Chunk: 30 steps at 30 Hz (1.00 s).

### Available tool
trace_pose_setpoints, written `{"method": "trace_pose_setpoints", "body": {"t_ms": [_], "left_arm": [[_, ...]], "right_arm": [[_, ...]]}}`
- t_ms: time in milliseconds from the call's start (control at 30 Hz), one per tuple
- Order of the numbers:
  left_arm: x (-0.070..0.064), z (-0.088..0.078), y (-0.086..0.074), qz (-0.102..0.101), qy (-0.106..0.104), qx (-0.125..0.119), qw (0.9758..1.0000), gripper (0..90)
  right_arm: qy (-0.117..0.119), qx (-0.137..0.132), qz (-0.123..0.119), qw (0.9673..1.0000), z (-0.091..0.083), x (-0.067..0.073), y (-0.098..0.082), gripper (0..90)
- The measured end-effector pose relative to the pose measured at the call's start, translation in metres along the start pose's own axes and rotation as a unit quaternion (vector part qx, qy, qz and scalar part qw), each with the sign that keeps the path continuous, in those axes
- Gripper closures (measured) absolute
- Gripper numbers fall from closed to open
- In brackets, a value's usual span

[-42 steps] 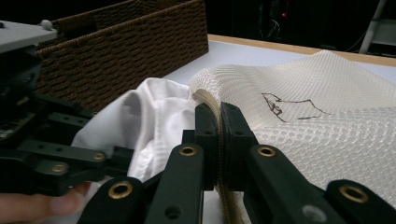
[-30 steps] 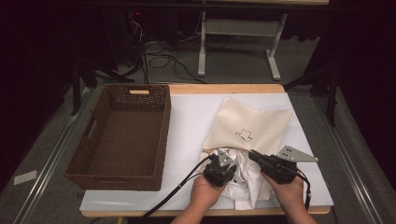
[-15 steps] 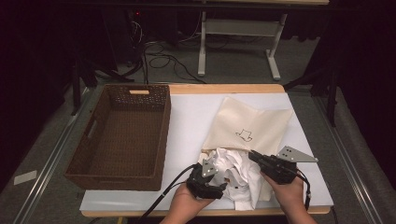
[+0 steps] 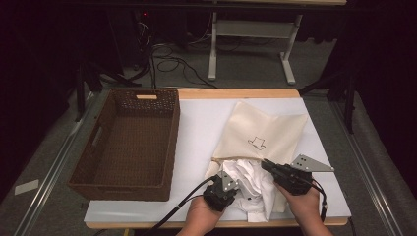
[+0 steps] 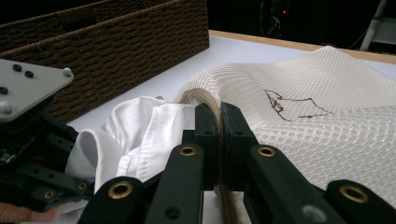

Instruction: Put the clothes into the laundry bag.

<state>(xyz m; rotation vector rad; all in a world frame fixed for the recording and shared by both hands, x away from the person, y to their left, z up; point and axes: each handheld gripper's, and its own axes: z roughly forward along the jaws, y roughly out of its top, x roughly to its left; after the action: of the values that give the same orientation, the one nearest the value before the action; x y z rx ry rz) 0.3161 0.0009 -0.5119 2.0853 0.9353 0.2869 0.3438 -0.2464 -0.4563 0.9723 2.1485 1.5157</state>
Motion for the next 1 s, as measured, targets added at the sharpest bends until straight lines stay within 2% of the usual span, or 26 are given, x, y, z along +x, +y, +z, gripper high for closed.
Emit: {"method": "trace_pose_setpoints", "body": {"t_ms": [67, 133, 200, 267, 333, 500, 600, 667, 733, 833, 900, 933, 1000], "left_arm": [[0.003, -0.003, 0.001, -0.020, -0.013, -0.028, 0.9993, 85.1], [0.001, -0.005, 0.006, -0.013, -0.007, -0.050, 0.9987, 85.3], [-0.001, -0.004, 0.012, -0.021, -0.007, -0.072, 0.9972, 85.4], [-0.001, -0.001, 0.017, -0.026, -0.002, -0.084, 0.9961, 85.4], [-0.002, 0.005, 0.022, -0.027, -0.001, -0.085, 0.9960, 85.4], [-0.005, 0.021, 0.036, -0.029, 0.020, -0.105, 0.9938, 85.3], [-0.008, 0.025, 0.045, -0.030, 0.037, -0.130, 0.9903, 85.4], [-0.007, 0.020, 0.050, -0.037, 0.049, -0.158, 0.9855, 85.4], [-0.005, 0.012, 0.053, -0.052, 0.046, -0.183, 0.9806, 85.5], [-0.006, 0.002, 0.053, -0.031, 0.057, -0.196, 0.9785, 85.5], [-0.009, -0.005, 0.050, -0.024, 0.057, -0.201, 0.9776, 85.4], [-0.011, -0.007, 0.048, -0.020, 0.054, -0.203, 0.9775, 85.4], [-0.016, -0.007, 0.045, -0.006, 0.054, -0.195, 0.9794, 85.4]], "right_arm": [[0.000, -0.003, -0.001, 1.0000, -0.001, 0.000, 0.001, 88.1], [0.002, -0.006, -0.002, 1.0000, 0.000, -0.001, 0.001, 88.1], [0.001, -0.005, 0.002, 1.0000, 0.000, -0.001, 0.002, 88.1], [0.001, -0.006, 0.002, 1.0000, 0.000, -0.001, 0.002, 88.1], [0.001, -0.007, 0.001, 1.0000, 0.000, -0.001, 0.002, 88.1], [0.002, -0.010, 0.006, 0.9999, 0.000, -0.003, 0.003, 88.1], [0.002, -0.013, 0.008, 0.9999, -0.001, -0.004, 0.003, 88.2], [0.003, -0.017, 0.009, 0.9998, -0.002, -0.005, 0.004, 88.2], [0.001, -0.021, 0.014, 0.9997, -0.005, -0.006, 0.004, 88.2], [0.003, -0.020, 0.017, 0.9996, -0.005, -0.008, 0.003, 88.3], [0.005, -0.021, 0.014, 0.9997, -0.005, -0.008, 0.003, 88.3], [0.007, -0.022, 0.015, 0.9996, -0.004, -0.007, 0.003, 88.3], [0.007, -0.021, 0.014, 0.9997, -0.004, -0.006, 0.004, 88.3]]}}
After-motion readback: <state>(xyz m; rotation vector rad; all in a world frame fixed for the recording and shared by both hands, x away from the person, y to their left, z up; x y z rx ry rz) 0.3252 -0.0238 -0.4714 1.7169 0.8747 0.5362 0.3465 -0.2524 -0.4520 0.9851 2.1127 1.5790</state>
